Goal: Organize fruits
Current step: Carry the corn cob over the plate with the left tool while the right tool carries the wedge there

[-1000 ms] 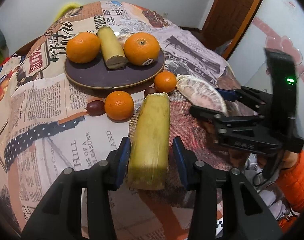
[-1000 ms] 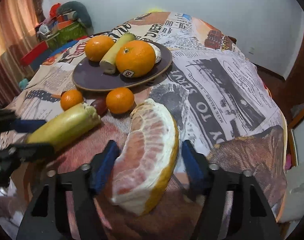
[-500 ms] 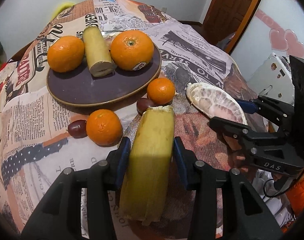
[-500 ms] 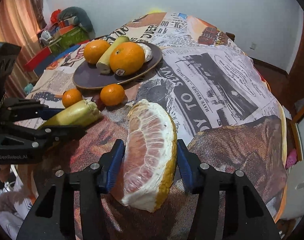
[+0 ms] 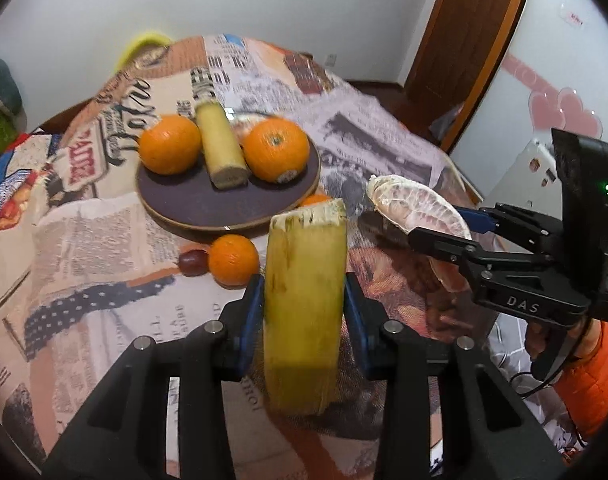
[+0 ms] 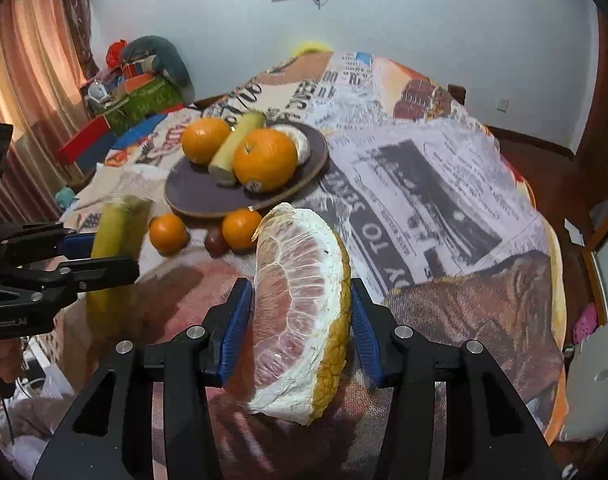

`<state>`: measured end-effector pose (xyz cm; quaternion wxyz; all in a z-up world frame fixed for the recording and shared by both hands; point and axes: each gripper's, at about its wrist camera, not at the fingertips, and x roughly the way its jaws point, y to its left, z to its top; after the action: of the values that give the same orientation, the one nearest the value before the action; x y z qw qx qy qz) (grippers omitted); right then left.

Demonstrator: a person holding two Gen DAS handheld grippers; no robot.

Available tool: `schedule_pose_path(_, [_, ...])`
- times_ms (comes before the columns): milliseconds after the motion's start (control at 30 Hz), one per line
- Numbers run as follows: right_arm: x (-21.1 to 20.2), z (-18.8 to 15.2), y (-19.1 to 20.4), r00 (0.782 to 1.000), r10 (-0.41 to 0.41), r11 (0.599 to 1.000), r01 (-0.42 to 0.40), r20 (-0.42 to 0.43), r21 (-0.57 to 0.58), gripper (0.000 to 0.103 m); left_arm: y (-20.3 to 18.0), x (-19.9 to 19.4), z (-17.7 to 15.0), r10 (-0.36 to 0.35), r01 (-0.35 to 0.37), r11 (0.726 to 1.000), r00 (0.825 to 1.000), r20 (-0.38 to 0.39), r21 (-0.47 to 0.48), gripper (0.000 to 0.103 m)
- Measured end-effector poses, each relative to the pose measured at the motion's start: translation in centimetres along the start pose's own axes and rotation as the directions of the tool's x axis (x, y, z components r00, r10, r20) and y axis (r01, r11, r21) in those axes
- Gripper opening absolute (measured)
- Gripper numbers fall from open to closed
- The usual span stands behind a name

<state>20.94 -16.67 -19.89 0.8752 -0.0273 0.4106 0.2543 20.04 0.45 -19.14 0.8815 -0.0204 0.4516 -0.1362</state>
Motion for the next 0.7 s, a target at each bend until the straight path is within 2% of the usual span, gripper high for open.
schedule_pose_path(467, [-1.2, 3.0, 1.9, 0.995, 0.024, 1.000, -0.022, 0.092, -0.018, 0.045, 1.4, -4.2, 1.5, 0.017, -0.011, 0.999, 0.992, 0.126, -0.044, 0.038])
schedule_pose_path(700, [-1.0, 4.4, 2.4, 0.992, 0.041, 0.999, -0.039, 0.121, -0.020, 0.045, 3.0, -5.3, 2.9, 0.047, -0.037, 0.997, 0.984, 0.171, -0.060, 0.038])
